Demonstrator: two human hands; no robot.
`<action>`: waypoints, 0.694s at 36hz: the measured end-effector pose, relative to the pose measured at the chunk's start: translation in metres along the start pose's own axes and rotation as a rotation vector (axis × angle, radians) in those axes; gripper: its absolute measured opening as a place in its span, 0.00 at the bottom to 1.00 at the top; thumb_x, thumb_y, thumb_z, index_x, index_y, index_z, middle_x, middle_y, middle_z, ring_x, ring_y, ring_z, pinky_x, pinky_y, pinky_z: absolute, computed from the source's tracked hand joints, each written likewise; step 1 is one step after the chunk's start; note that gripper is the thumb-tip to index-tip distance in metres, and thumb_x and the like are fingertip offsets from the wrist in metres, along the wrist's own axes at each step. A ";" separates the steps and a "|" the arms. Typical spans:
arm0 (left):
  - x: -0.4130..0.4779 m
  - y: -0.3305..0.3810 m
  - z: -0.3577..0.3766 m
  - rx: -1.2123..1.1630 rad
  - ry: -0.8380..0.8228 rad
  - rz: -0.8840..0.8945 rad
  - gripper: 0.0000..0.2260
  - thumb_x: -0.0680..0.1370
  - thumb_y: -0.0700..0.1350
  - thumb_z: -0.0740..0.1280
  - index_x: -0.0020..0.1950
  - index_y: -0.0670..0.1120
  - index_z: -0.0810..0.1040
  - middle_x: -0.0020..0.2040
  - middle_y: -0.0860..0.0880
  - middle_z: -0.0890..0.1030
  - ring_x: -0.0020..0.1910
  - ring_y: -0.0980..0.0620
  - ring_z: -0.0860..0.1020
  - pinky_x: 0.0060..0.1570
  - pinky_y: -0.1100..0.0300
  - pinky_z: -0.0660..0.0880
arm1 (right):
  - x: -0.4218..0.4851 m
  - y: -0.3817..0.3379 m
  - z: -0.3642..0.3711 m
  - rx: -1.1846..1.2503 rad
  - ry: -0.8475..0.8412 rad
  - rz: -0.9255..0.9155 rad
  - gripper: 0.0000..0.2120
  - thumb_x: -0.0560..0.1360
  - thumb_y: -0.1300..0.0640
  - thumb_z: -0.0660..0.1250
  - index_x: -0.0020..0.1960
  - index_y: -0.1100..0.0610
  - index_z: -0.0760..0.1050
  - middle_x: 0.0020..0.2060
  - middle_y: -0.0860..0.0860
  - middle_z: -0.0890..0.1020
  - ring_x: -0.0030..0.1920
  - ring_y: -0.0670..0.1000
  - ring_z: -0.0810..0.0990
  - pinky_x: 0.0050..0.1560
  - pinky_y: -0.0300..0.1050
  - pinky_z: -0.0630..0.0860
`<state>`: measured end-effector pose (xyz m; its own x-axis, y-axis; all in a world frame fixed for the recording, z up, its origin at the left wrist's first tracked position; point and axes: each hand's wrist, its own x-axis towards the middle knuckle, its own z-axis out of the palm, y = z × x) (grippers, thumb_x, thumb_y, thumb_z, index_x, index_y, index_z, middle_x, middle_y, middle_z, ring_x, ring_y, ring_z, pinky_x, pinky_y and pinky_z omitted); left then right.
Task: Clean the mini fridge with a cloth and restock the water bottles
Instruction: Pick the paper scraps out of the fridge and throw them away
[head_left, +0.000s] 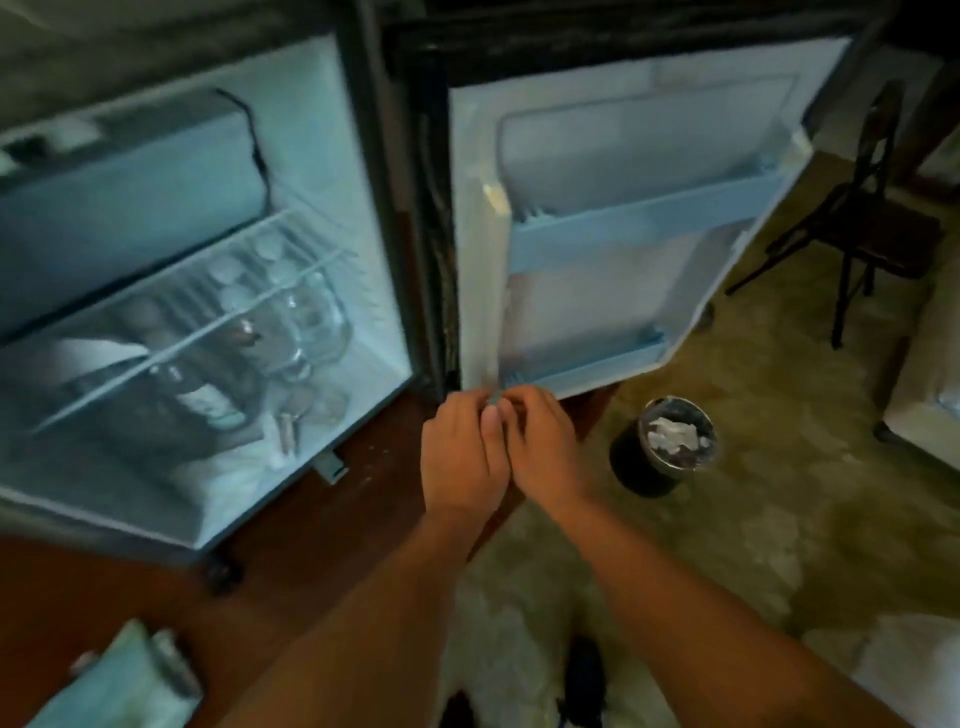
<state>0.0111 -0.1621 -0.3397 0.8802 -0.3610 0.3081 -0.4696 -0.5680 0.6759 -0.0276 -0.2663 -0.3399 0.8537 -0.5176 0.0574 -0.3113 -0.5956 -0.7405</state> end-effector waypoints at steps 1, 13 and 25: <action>0.002 -0.007 -0.014 0.011 0.029 -0.015 0.20 0.83 0.52 0.51 0.58 0.43 0.79 0.53 0.44 0.81 0.52 0.41 0.79 0.52 0.48 0.69 | 0.002 -0.014 0.007 0.011 -0.023 -0.036 0.10 0.83 0.49 0.60 0.58 0.52 0.76 0.54 0.50 0.78 0.53 0.50 0.77 0.56 0.45 0.73; 0.004 -0.107 -0.116 0.160 0.252 -0.298 0.23 0.84 0.53 0.48 0.62 0.43 0.77 0.59 0.47 0.79 0.58 0.46 0.76 0.60 0.49 0.68 | 0.023 -0.111 0.107 0.061 -0.249 -0.255 0.14 0.83 0.48 0.60 0.65 0.53 0.74 0.59 0.52 0.77 0.56 0.49 0.79 0.54 0.43 0.75; -0.006 -0.185 -0.098 0.404 0.170 -0.541 0.19 0.85 0.53 0.52 0.67 0.45 0.74 0.64 0.46 0.76 0.64 0.44 0.73 0.64 0.47 0.64 | 0.057 -0.087 0.187 -0.284 -0.295 -0.316 0.21 0.81 0.50 0.63 0.70 0.59 0.71 0.58 0.61 0.78 0.60 0.62 0.75 0.57 0.56 0.74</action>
<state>0.0991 0.0174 -0.4009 0.9809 0.1522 0.1214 0.0778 -0.8780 0.4724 0.1263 -0.1294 -0.3978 0.9930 -0.1151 0.0271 -0.0858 -0.8594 -0.5041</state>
